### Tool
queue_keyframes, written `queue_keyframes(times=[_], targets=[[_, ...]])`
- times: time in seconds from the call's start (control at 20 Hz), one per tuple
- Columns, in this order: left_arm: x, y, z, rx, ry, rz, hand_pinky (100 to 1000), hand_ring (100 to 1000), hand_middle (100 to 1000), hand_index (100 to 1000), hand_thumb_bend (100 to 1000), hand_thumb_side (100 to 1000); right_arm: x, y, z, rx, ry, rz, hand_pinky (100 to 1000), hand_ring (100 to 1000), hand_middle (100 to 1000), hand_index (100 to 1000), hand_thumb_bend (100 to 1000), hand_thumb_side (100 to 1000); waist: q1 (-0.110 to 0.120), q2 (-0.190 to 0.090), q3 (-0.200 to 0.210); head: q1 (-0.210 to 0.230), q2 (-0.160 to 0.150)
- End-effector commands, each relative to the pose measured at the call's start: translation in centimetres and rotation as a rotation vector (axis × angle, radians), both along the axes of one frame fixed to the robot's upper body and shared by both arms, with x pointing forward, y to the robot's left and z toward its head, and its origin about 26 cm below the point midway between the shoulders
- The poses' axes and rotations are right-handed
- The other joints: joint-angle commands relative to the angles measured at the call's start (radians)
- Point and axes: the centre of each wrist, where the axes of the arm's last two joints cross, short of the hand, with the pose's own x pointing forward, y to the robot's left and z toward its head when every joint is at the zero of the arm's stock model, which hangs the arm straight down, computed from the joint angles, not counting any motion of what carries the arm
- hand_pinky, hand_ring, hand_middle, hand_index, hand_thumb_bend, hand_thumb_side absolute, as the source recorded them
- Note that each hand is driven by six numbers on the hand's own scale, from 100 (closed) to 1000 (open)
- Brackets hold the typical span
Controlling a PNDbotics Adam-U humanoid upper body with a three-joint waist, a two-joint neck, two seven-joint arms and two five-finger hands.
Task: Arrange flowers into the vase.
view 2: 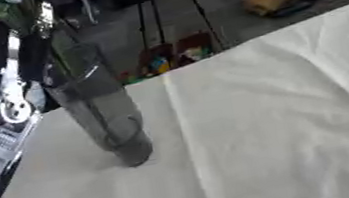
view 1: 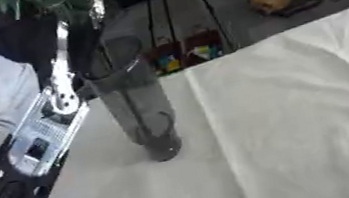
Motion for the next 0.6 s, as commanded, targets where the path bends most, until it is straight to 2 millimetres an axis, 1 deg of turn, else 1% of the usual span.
queue_keyframes(times=[0.05,0.4,0.5,0.6], targets=[[-0.64,0.78,1.13,0.047,-0.051,0.021,317,593,735,755,100,1000,-0.25,-0.11,0.80,0.005,-0.028,0.008,661,661,487,661,100,1000,-0.009,-0.018,0.002,-0.001,-0.015],[-0.79,0.83,0.93,0.130,-0.073,0.034,346,622,762,775,100,1000,-0.26,-0.17,0.81,0.007,-0.028,0.007,661,661,486,660,100,1000,-0.008,-0.019,0.002,-0.001,-0.018],[-0.76,0.81,0.79,0.160,-0.062,0.032,380,653,793,822,100,1000,-0.26,-0.17,0.80,0.007,-0.027,0.007,661,661,486,660,100,1000,-0.008,-0.019,0.001,-0.002,-0.017],[-0.72,0.83,0.69,0.193,-0.038,0.027,421,681,815,848,100,1000,-0.26,-0.18,0.80,0.008,-0.027,0.007,661,661,486,660,100,1000,-0.007,-0.020,0.001,-0.002,-0.016]])
